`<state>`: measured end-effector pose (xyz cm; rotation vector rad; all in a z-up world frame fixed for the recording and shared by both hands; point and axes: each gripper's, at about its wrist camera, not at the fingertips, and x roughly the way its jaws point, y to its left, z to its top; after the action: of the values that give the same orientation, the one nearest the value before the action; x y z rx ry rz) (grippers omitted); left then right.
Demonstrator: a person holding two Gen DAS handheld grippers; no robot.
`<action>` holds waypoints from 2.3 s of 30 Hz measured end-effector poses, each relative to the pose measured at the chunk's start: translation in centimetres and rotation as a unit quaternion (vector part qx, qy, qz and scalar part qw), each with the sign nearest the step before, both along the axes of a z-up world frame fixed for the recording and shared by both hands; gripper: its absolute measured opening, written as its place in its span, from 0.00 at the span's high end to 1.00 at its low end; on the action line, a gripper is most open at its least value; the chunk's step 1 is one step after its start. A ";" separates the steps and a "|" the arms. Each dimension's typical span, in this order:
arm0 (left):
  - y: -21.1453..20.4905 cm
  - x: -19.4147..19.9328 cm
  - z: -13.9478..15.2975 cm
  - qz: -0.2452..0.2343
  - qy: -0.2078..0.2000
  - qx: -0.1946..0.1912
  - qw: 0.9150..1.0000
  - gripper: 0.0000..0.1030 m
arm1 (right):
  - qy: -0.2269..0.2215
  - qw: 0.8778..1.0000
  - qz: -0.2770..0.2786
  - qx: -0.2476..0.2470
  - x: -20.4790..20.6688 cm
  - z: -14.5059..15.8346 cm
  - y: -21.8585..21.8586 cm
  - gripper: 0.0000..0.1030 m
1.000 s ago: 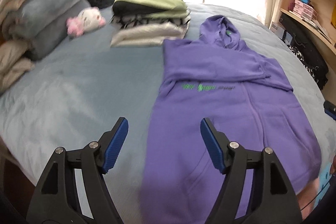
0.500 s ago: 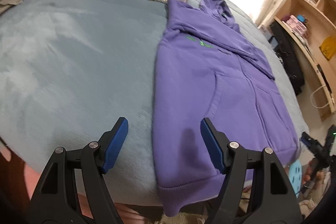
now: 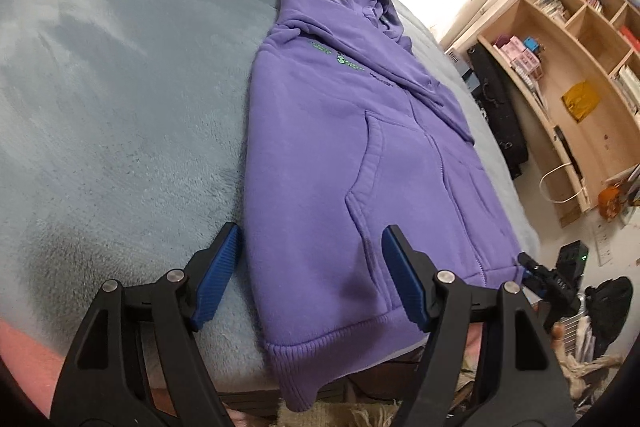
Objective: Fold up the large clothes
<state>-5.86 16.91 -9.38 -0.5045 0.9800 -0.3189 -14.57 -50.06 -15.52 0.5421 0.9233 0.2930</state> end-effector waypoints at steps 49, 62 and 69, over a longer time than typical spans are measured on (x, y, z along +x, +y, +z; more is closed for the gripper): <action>-3.6 -3.0 8.8 -0.079 0.032 0.030 0.996 0.90 | 0.013 0.994 0.103 -0.042 -1.7 12.1 7.5 0.86; -4.8 18.5 11.8 -0.036 -0.018 -0.074 0.996 0.82 | 0.007 0.998 -0.014 0.057 23.8 14.0 5.6 0.79; -4.8 32.3 6.0 0.022 0.047 -0.169 0.984 0.38 | 0.058 0.990 -0.051 0.115 34.8 10.1 5.0 0.31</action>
<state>26.46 12.12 -3.39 -0.8549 1.0087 -0.4268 20.24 -45.05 -5.38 0.8231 0.9775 0.2792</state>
